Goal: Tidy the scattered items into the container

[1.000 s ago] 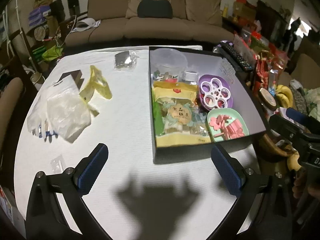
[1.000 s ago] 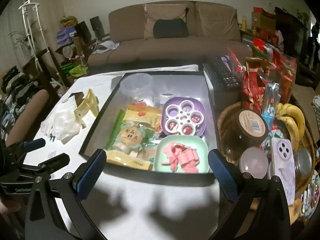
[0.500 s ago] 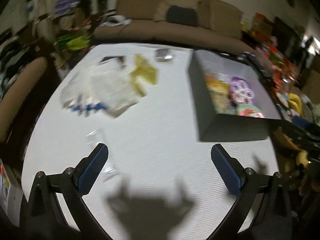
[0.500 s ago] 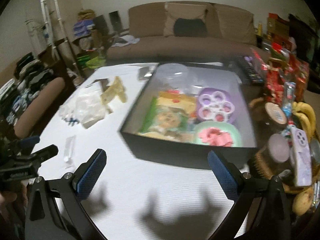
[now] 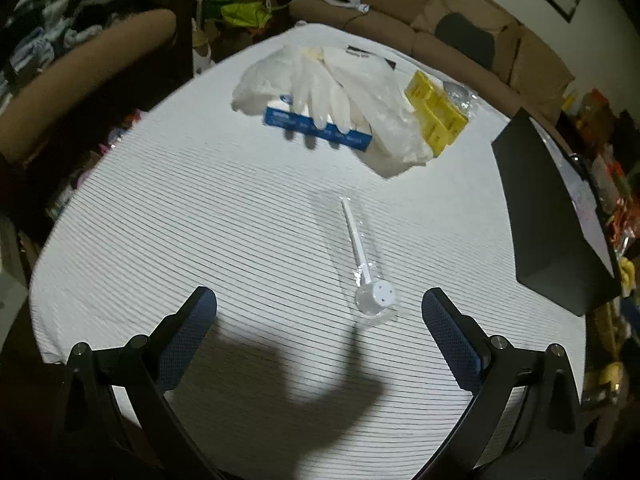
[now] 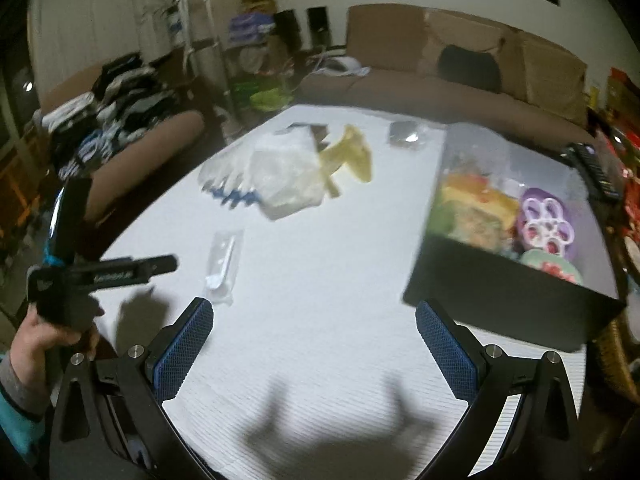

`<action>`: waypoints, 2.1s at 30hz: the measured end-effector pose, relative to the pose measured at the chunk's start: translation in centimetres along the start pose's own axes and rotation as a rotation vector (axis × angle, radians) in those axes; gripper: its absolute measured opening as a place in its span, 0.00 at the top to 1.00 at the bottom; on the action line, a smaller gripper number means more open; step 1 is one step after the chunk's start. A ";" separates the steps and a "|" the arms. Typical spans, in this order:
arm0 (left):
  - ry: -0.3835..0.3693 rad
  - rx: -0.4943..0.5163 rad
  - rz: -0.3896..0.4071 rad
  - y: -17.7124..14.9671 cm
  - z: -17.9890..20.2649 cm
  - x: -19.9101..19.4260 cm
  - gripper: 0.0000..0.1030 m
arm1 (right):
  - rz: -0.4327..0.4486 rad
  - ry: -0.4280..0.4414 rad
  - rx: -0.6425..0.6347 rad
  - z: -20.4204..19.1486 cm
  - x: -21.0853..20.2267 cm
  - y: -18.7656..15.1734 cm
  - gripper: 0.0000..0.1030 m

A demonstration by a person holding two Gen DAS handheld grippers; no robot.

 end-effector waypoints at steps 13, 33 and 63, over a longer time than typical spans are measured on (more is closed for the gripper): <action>0.085 0.206 -0.087 -2.2 4.7 6.9 0.55 | -0.076 0.000 0.048 1.6 3.1 -2.4 0.00; -0.427 0.457 0.128 0.1 17.2 -6.1 0.76 | 0.023 0.471 0.381 2.7 -3.5 5.7 0.00; -0.659 0.442 0.108 4.3 28.2 -5.7 0.23 | 0.152 0.071 0.176 18.7 -5.3 19.0 0.93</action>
Point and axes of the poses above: each gripper's, at about its wrist camera, not at the fingertips, and x roughly the way its jaws point, z to its right, y to its top, the point moved 8 cm from there along x, roughly the way its jaws point, and after that the axes turned 4 degrees about -y, right-handed, at the moved point
